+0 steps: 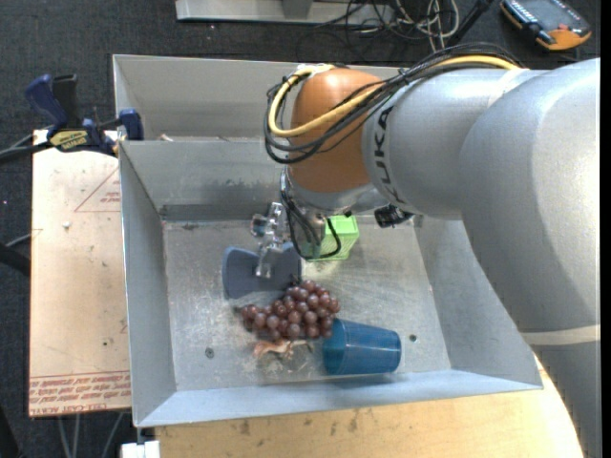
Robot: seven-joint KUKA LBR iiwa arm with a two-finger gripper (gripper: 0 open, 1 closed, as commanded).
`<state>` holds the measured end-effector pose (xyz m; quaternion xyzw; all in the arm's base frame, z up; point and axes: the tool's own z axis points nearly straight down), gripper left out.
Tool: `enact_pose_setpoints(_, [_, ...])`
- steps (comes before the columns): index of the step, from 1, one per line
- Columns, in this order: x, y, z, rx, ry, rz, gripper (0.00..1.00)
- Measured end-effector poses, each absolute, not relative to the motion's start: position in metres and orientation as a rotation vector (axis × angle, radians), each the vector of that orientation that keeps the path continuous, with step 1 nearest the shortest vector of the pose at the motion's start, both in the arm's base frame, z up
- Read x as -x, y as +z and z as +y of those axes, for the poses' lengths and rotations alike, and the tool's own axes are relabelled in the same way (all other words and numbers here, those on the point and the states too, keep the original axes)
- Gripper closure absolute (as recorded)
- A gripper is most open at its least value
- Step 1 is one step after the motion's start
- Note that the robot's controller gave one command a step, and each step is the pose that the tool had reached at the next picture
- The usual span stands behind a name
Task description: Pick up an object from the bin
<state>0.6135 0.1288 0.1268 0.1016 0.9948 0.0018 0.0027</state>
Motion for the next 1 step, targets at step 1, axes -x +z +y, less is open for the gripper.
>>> enact_pose_setpoints(1, [-0.6114,0.1381,0.1273,-0.331,0.001,3.122,1.0])
